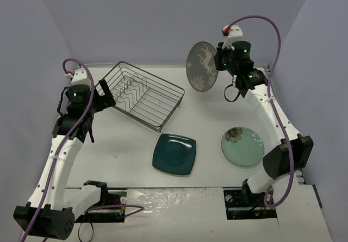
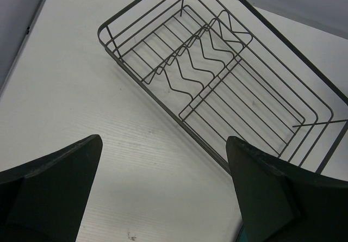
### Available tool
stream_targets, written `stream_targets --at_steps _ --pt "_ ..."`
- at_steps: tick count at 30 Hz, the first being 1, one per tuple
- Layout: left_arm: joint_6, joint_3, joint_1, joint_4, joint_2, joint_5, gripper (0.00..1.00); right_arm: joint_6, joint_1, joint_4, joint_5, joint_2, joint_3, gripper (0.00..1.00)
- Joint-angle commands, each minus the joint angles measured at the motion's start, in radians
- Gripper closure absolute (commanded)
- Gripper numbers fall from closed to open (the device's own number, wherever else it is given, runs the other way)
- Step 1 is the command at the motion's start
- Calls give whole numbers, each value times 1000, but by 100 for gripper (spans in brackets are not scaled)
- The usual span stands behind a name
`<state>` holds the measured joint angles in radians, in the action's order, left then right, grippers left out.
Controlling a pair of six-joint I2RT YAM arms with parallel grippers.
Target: Load the plates into the dish rack
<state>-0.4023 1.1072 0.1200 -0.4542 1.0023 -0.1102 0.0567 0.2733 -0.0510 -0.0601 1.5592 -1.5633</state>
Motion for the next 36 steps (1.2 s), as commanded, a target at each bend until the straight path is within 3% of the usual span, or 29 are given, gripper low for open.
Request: stream_targets --at_steps 1,9,14,26,36 --pt "-9 52 3 25 -5 -31 3 -217 142 162 156 63 -239 100" --pt "-20 42 3 28 -2 -51 3 -404 283 168 27 360 -643 100" --pt "-23 39 1 29 10 -61 3 -438 343 196 -17 515 -806 100" --pt "-23 33 1 28 17 -73 3 -442 369 438 -203 668 -847 100" --pt "-15 31 0 32 18 -77 3 -443 372 495 -204 734 -900 100"
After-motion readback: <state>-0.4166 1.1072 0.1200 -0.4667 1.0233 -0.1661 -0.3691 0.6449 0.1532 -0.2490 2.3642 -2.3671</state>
